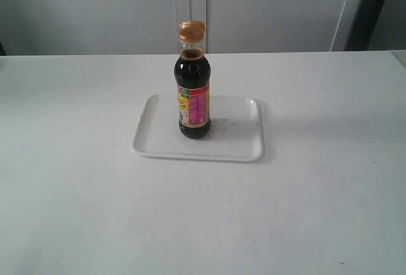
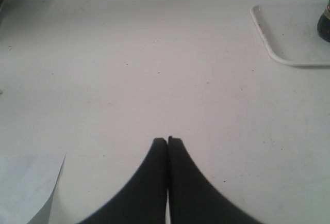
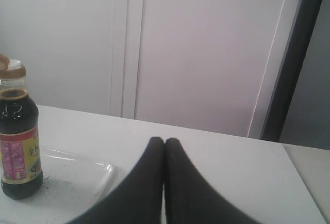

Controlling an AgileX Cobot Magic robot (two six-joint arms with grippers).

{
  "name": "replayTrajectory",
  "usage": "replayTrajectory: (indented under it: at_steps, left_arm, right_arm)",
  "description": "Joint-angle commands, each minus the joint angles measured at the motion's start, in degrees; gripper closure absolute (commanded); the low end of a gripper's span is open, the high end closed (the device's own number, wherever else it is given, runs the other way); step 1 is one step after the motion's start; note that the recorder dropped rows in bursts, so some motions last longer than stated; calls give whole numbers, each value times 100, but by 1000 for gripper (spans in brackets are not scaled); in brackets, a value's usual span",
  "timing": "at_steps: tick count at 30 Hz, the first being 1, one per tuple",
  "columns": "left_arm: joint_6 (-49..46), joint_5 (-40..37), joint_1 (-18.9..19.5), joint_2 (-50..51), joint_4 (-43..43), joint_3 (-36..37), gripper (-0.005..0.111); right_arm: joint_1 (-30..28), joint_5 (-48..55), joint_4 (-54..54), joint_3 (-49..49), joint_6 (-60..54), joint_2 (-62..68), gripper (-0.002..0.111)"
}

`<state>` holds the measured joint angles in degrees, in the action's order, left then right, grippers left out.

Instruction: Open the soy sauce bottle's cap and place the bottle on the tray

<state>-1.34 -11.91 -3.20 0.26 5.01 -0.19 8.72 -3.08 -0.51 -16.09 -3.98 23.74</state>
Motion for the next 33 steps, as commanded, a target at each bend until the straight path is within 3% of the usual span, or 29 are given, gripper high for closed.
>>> replayTrajectory:
  at_steps: [1,9,20,33]
  left_arm:
    - [-7,10,21,-26,71,19,107]
    - [-8,21,21,-26,71,19,107]
    - [-19,19,21,-26,71,19,107]
    - [-19,33,21,-26,71,19,107]
  right_arm:
    - [-26,41,51,70,180,-29,108]
    - [-26,86,-9,636,310,-715,108]
    - [-26,1082,-32,1186,281,-2374,108]
    - [-26,1637,-114,1393,254,-2374,108]
